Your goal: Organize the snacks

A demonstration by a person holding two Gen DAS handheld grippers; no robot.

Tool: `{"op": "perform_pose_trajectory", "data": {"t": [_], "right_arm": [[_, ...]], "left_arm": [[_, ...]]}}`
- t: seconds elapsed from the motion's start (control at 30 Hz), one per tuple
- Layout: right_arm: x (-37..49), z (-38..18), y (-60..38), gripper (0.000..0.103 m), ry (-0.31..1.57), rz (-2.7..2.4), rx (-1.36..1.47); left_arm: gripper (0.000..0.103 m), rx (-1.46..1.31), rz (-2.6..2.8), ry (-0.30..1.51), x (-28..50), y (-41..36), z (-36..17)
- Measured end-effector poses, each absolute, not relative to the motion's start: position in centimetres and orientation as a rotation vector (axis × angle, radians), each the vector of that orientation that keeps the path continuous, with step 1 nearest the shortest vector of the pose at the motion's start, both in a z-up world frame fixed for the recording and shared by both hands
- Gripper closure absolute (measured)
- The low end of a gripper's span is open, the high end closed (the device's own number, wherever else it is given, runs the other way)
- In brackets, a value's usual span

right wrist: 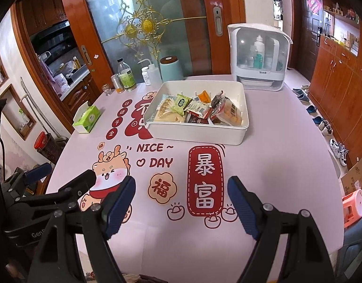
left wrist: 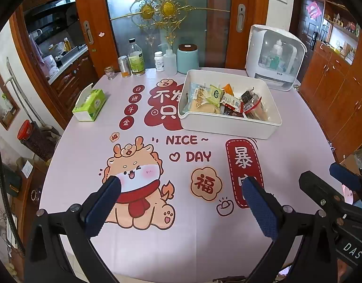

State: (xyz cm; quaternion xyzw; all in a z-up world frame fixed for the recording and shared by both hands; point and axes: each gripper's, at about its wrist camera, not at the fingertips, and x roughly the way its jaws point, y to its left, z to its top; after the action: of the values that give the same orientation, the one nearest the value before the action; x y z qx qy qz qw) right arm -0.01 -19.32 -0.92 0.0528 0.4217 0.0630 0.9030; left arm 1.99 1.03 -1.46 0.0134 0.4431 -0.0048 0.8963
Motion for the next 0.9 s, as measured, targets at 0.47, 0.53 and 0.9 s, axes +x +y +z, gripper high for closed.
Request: {"op": "perform_pose_trajectory", "data": {"t": [0.47,0.53,0.9], "right_arm": [[0.08,-1.01,-19.52,0.022,0.877,0.133,0.112],[0.11,-1.01,-19.51,0.022,0.876,0.133,0.109],[0.14,-1.14,-19.71,0.022,0.881,0.135,0.112]], "left_arm": [[0.001,0.027,-0.011,0.930,2.04,0.99,-1.78],[0.001,0.028,-0.012,0.931,2.14,0.95,-1.93],[0.001,0.030,-0.010,0.934,2.18,0.81,-2.01]]}}
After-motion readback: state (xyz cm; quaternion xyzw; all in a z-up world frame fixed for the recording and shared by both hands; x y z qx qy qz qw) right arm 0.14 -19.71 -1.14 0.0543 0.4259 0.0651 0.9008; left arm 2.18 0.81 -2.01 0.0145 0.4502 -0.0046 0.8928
